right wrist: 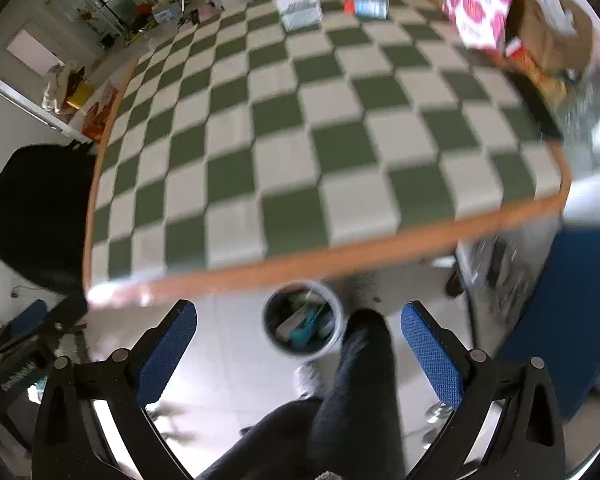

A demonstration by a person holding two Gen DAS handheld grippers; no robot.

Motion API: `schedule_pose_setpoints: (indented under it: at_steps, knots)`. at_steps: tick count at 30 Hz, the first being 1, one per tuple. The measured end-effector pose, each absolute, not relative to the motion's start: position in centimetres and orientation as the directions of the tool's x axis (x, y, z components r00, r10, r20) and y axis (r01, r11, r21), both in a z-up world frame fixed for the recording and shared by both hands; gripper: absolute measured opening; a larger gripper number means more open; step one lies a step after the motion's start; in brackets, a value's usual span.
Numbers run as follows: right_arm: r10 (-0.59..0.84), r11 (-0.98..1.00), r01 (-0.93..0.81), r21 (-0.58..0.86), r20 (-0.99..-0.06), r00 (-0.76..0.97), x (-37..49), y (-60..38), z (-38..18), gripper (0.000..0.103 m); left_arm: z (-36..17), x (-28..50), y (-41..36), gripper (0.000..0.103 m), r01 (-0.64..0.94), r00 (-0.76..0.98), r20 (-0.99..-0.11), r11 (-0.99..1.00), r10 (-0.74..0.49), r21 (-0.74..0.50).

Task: Collect trash
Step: 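Grasp the Pure Milk carton with the right tool while the left tool grasps the green-white box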

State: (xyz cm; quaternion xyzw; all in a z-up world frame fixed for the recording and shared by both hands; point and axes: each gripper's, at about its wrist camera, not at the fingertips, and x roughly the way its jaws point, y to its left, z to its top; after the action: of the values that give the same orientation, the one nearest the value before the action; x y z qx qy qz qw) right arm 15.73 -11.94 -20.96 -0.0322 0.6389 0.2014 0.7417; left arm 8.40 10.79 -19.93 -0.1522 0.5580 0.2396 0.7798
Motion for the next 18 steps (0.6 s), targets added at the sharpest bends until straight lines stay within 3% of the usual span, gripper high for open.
schedule_pose_setpoints:
  at_steps: [10,18]
  knots:
    - [0.088,0.858,-0.513,0.002,-0.986,0.143,45.2,-7.6,-22.1,0.103,-19.6,34.4,11.1,0.103,-0.569,0.229,-0.944,0.819,0.237,0.068]
    - [-0.117,0.669,-0.729,-0.144,-0.989,0.087,63.8,-0.5,-28.9,0.103,-23.2,49.5,13.9,0.103,-0.599,0.138,-0.970,0.797,0.198,0.078]
